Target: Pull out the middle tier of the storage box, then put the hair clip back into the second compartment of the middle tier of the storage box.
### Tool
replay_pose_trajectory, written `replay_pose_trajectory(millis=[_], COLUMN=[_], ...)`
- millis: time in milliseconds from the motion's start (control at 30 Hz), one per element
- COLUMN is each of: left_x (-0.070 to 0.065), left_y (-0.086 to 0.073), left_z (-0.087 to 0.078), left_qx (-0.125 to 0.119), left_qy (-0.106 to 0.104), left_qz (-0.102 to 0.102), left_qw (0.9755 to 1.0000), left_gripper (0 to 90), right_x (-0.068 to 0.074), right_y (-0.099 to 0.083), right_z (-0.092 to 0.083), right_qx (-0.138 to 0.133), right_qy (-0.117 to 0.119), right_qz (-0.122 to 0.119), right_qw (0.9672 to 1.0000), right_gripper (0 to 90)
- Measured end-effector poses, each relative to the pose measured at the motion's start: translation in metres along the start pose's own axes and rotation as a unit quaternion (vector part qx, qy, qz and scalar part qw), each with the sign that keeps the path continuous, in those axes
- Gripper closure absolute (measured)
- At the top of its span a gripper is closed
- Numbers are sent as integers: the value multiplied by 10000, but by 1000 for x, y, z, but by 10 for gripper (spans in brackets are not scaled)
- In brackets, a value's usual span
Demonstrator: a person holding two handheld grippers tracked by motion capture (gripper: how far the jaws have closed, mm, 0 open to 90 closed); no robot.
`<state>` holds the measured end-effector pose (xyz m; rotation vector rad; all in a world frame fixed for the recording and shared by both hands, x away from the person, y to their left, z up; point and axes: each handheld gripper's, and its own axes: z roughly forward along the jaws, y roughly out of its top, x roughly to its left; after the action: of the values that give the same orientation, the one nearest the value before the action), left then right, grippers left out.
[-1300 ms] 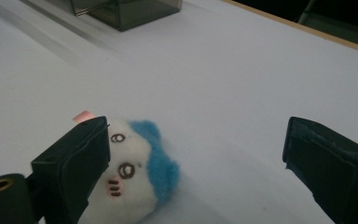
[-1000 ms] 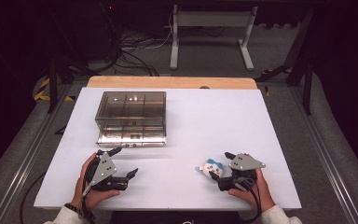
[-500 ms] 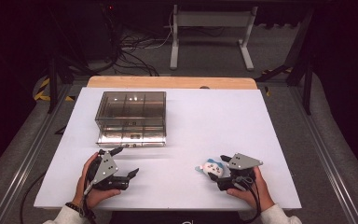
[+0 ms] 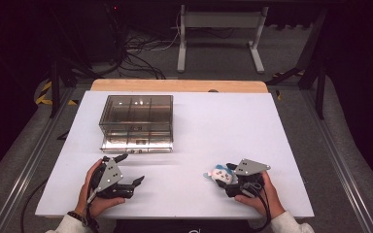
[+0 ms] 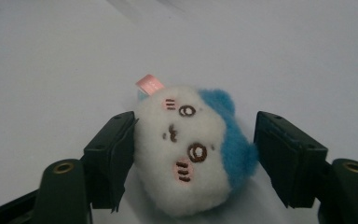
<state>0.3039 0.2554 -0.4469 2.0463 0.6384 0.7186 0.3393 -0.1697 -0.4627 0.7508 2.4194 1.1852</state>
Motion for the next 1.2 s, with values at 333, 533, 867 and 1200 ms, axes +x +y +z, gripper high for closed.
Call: replay_pose_trajectory(millis=[333,533,867,1200], left_x=[1,1,2,-1], left_y=[0,-1,-1,0], left_z=[2,2,0,0], left_qx=[26,56,50,92], left_qy=[8,-13,17,34], left_qz=[29,15,-1,124], left_qw=[10000,10000,10000,9999], left_gripper=[136,137,137,138], right_x=[2,1,2,4], right_y=[1,1,2,1], right_z=[3,3,3,2], right_qx=[133,141,169,132], right_qy=[83,102,135,79], right_qz=[-110,-87,-169,-346], right_qw=[9998,9998,9996,9993], right_gripper=[382,384,410,437])
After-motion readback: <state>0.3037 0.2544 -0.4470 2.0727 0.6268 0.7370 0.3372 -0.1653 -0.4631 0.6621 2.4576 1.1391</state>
